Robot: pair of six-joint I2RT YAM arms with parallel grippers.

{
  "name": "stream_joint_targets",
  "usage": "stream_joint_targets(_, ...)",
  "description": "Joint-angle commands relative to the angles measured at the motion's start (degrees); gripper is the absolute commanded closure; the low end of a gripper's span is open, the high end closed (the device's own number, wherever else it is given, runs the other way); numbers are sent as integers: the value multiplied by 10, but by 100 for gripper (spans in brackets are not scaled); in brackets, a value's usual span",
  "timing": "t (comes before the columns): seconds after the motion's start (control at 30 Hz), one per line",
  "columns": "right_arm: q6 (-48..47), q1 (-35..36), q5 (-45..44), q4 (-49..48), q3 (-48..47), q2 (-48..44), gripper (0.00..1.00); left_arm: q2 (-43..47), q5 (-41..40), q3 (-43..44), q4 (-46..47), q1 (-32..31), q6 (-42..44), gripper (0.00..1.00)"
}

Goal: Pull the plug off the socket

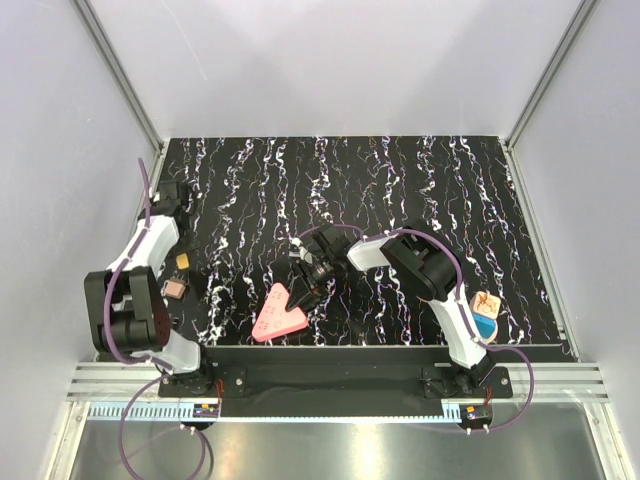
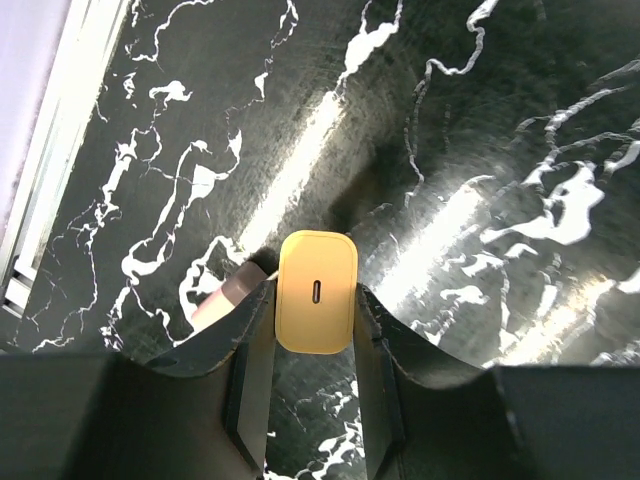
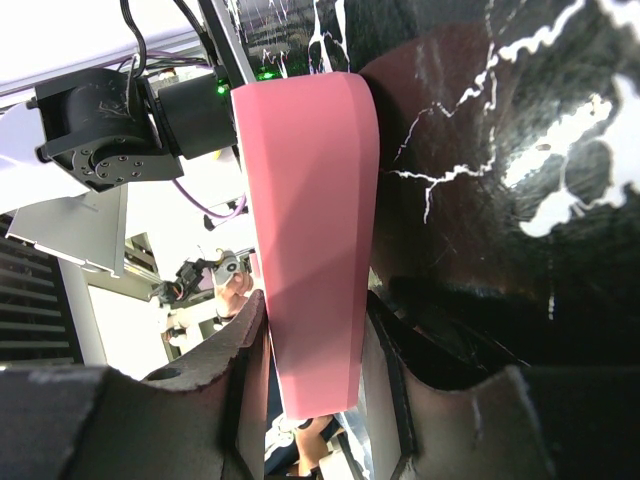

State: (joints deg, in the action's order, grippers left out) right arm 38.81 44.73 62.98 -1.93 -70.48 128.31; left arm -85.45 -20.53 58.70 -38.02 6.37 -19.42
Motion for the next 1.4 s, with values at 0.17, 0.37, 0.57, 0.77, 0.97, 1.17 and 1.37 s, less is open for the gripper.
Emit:
stream_joint_targets(0.17, -15, 8, -146, 78, 36, 40, 100, -39, 49, 41, 24, 43, 12, 100)
stream_joint_targets(0.37, -10, 8, -142, 69, 34, 44, 100, -61, 124, 38, 40, 90, -4, 100)
stream_joint_targets(0.57, -4, 8, -141, 60, 38, 38, 100, -38, 152, 13, 73, 110, -8, 80)
stream_joint_targets(0.77, 2, 8, -139, 47, 45, 35, 100, -63, 161, 17, 71, 124, -9, 68)
stream_joint_targets(0.97, 4, 8, -132, 39, 50, 36, 100, -62, 164, 15, 72, 131, -9, 56)
stream_joint_targets(1.17, 14, 8, -135, 28, 53, 32, 100, -62, 161, 13, 72, 137, -9, 40)
stream_joint_targets(1.37, 27, 8, -134, 25, 48, 35, 100, -44, 170, 11, 75, 136, -7, 24)
